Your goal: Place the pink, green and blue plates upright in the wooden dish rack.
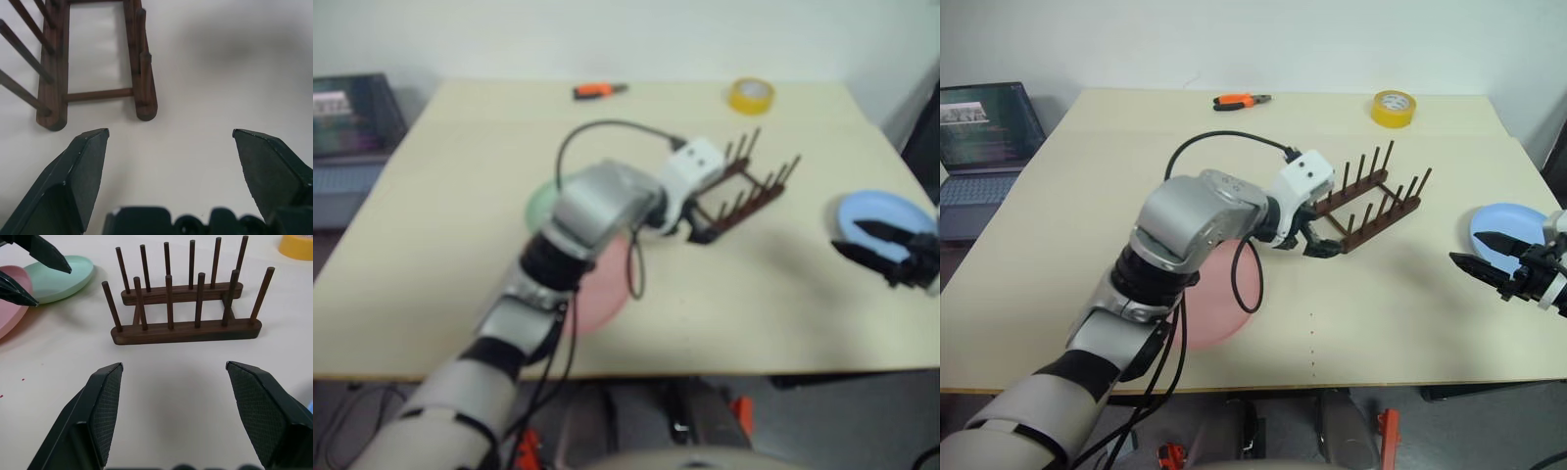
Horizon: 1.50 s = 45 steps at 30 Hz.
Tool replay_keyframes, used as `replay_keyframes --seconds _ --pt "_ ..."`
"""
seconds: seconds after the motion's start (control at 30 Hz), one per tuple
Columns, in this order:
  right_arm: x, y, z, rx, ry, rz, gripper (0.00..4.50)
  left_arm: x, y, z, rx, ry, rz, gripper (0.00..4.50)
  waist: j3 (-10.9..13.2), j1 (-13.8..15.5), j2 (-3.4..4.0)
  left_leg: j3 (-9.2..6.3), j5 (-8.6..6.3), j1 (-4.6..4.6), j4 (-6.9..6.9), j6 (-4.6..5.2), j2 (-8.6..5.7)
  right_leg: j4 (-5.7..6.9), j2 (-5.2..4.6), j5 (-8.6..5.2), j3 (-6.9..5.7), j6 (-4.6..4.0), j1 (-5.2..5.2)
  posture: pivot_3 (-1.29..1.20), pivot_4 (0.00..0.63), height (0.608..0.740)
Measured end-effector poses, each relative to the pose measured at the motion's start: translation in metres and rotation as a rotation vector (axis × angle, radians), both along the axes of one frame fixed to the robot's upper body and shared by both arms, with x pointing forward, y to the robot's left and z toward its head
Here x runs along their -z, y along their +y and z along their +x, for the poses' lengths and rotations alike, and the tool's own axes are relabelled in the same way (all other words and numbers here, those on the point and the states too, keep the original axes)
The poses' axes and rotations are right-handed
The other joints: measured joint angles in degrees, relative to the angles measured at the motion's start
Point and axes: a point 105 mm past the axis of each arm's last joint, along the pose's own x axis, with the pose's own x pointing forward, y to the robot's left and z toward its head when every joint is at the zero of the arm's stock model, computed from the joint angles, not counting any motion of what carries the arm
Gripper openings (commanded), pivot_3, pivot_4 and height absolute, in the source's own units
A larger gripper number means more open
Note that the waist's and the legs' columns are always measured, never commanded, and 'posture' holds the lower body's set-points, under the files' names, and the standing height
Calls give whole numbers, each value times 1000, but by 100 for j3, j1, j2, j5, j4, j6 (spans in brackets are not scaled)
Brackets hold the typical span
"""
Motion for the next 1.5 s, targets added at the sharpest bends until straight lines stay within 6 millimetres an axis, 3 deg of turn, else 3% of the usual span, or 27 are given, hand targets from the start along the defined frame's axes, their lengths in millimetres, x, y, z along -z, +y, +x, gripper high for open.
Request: replay_keyframes --seconds 0.5,0.93,1.5 --pt "4 6 -3 7 -10 7 3706 57 -3 36 -105 23 107 4461 2 5 -3 -4 0 -5 -1 0 -5 -3 -4 -1 1 -2 -2 0 150 740" --pt "1 8 -11 27 -33 14 3706 52 -29 43 -85 1 31 4461 3 6 -5 -11 0 -12 -2 0 -10 -9 -7 -1 -5 -1 -2 0 150 740" --pt "-3 8 -16 53 -55 28 3706 73 -43 53 -104 -7 4 4461 4 8 -8 -14 -1 -19 -2 1 -16 -14 -10 -1 -11 0 -4 0 150 740"
